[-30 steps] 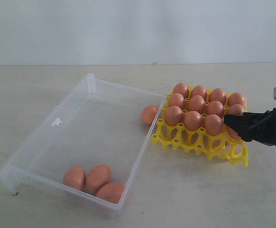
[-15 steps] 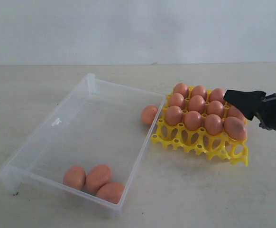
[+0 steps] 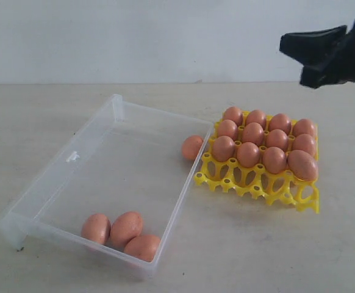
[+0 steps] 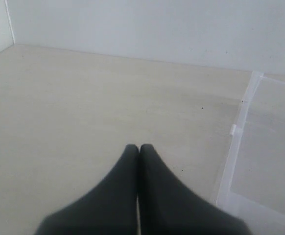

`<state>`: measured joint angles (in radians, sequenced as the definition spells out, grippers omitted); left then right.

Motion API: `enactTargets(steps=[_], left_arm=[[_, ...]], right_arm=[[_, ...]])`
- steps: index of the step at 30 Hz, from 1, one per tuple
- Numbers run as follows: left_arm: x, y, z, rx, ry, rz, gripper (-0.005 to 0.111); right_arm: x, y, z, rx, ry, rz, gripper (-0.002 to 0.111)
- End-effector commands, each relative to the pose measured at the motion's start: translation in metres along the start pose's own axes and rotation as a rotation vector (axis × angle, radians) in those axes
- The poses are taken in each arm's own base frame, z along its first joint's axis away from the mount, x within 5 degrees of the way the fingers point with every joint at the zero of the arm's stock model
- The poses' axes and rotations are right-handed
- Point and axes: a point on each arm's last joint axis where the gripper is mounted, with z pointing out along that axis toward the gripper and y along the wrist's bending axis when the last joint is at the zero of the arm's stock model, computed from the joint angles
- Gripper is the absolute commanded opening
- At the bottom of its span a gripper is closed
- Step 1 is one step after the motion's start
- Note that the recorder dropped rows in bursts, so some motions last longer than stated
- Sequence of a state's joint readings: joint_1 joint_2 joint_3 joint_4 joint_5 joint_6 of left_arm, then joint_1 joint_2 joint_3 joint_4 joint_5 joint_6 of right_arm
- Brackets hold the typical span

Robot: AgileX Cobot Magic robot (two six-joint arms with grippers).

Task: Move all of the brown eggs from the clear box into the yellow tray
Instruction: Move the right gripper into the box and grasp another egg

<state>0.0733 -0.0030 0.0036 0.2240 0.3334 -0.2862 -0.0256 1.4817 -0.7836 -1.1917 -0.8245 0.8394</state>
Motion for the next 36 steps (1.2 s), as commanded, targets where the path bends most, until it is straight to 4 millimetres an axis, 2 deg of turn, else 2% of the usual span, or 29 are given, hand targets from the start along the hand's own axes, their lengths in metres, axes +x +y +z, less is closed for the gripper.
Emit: enactTargets(steps=[1,2,3,4,5,6,7,8,9,11,13,15,18,22,24,31,36], left_arm=[[-0.001,0.0,0.0,0.004,-0.004,-0.009,-0.004],[-0.001,0.0,0.0,0.004,-0.004,-0.009,-0.004],[-0.001,0.0,0.0,0.004,-0.004,-0.009,-0.004],[-0.001,0.0,0.0,0.004,-0.004,-0.009,-0.004],[-0.001,0.0,0.0,0.004,-0.004,-0.009,-0.004],[-0.001,0.0,0.0,0.004,-0.004,-0.009,-0.004],[-0.001,0.0,0.0,0.004,-0.004,-0.009,-0.004],[-0.001,0.0,0.0,0.004,-0.004,-0.009,-0.004],[-0.001,0.0,0.0,0.004,-0.004,-0.009,-0.004],[-0.001,0.0,0.0,0.004,-0.004,-0.009,-0.004],[-0.001,0.0,0.0,0.004,-0.004,-0.009,-0.004],[-0.001,0.0,0.0,0.004,-0.004,-0.009,-0.004],[-0.001,0.0,0.0,0.004,-0.004,-0.009,-0.004],[-0.001,0.0,0.0,0.004,-0.004,-0.009,-0.004],[-0.001,0.0,0.0,0.004,-0.004,-0.009,-0.004],[-0.001,0.0,0.0,0.004,-0.004,-0.009,-0.004],[-0.001,0.0,0.0,0.004,-0.004,-0.009,-0.004]], right_arm=[[-0.019,0.019,0.023,0.562,0.521,-0.371,0.0],[-0.03,0.034,0.038,0.622,0.609,-0.475,0.0],[-0.036,0.05,0.057,0.514,0.681,-0.461,0.0],[-0.04,0.06,0.068,0.408,0.721,-0.449,0.0],[-0.053,0.076,0.088,0.21,0.775,-0.31,0.0],[-0.057,0.086,0.098,0.081,0.821,-0.241,0.0],[-0.062,0.104,0.115,-0.144,0.891,-0.123,0.0],[-0.064,0.112,0.124,-0.256,0.922,-0.08,0.0],[-0.062,0.124,0.141,-0.436,0.97,-0.026,0.0],[-0.064,0.139,0.169,-0.544,0.905,-0.022,0.0],[-0.057,0.149,0.178,-0.593,0.9,-0.092,0.0],[-0.048,0.163,0.183,-0.663,0.898,-0.217,0.001],[-0.031,0.18,0.19,-0.72,0.933,-0.415,0.011],[-0.009,0.2,0.196,-0.783,0.981,-0.581,0.044],[0.002,0.207,0.195,-0.839,0.987,-0.633,0.054],[0.049,0.203,0.181,-1.017,1.079,-0.826,0.055],[0.062,0.206,0.176,-1.063,1.077,-0.807,0.055]])
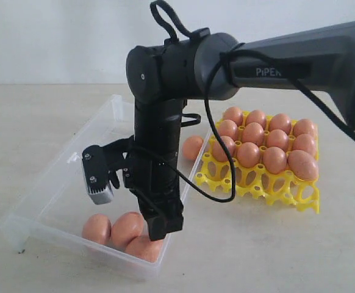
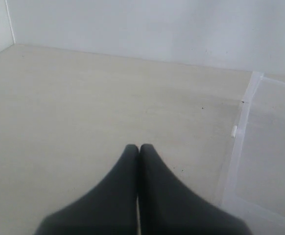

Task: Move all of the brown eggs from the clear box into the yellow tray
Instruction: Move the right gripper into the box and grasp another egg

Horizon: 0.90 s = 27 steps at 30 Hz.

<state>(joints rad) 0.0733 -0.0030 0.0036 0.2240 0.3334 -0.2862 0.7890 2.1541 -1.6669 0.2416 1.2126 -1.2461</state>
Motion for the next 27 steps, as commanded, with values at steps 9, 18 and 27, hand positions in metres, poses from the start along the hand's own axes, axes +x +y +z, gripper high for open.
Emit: enactTargets(steps=[9,18,27], left_arm=[[-0.001,0.0,0.0,0.004,-0.004,-0.009,-0.004],[-0.001,0.0,0.0,0.004,-0.004,-0.009,-0.004],[-0.001,0.0,0.0,0.004,-0.004,-0.009,-0.004]], right_arm=[[-0.005,-0.009,0.004,0.125,-0.08,-0.068,0.055],[-0.009,-0.013,0.004,0.169,-0.122,-0.088,0.055],[-0.011,-0.015,0.015,0.145,-0.15,-0.069,0.055]])
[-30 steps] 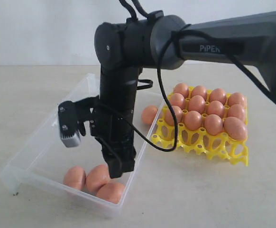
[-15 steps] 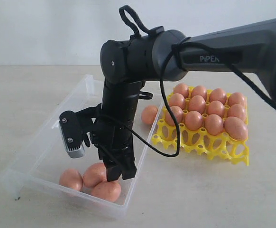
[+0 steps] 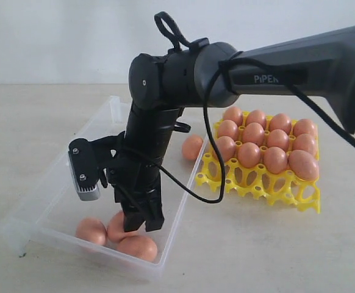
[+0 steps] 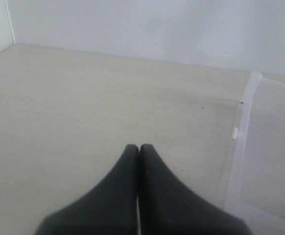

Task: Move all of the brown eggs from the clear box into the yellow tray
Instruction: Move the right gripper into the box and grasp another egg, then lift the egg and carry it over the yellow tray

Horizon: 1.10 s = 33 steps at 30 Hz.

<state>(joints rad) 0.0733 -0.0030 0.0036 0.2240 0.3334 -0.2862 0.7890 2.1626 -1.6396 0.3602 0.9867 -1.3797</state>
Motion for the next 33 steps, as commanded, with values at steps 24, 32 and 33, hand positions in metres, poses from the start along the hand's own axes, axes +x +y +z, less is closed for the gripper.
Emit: enactTargets(steps=[24,32,33], left_arm=[[0.0,0.0,0.0,-0.001,0.009,0.083,0.037],[0.0,0.0,0.0,-0.001,0.009,0.083,0.037],[0.0,0.0,0.0,-0.001,0.009,0.083,0.037]], right_arm=[[0.004,-0.007,0.027,0.02,-0.037,0.483,0.0],[-0.009,-0.015,-0.006,0.103,-0.106,0.585,0.0],[-0.013,-0.016,-0.016,0.128,-0.127,0.589,0.0]])
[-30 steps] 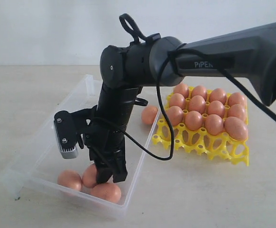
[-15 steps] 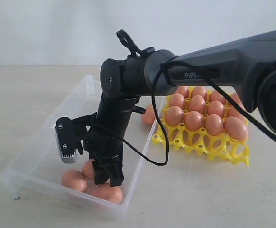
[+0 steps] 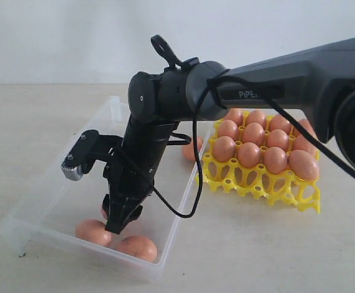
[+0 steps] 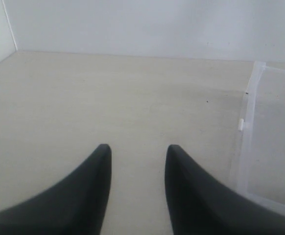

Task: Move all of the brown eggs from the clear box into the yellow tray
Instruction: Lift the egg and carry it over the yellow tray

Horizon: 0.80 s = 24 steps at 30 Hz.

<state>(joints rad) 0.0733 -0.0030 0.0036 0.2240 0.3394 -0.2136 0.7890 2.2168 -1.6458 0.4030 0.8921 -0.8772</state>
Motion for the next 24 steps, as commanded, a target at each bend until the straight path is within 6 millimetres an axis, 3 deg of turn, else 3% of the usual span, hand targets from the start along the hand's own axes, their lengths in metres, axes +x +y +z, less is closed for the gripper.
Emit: enactTargets(steps=[1,9,11,14,17,21,24], left_arm=[[-0.001,0.0,0.0,0.001,0.003,0.01,0.037],[-0.001,0.0,0.0,0.001,0.002,0.01,0.037],[-0.001,0.0,0.0,0.001,0.002,0.01,0.037],[-0.001,0.0,0.0,0.001,0.002,0.01,0.037],[-0.001,0.0,0.0,0.001,0.004,0.01,0.037],[-0.001,0.0,0.0,0.001,0.004,0.067,0.039],[0.0,0.0,0.0,0.001,0.006,0.174,0.054]], right_arm=[[-0.023,0.002,-0.048,0.088,-0.134,0.052,0.0],[-0.044,0.025,-0.148,0.2,-0.372,0.177,0.0],[-0.043,0.028,-0.159,0.217,-0.443,0.299,0.0],[-0.032,0.03,-0.155,0.268,-0.606,0.525,0.0],[0.001,0.05,-0.136,0.351,-0.829,0.711,0.0],[0.065,0.091,-0.125,0.562,-1.198,0.73,0.0],[0.12,0.095,-0.121,0.741,-1.314,0.818,0.0]])
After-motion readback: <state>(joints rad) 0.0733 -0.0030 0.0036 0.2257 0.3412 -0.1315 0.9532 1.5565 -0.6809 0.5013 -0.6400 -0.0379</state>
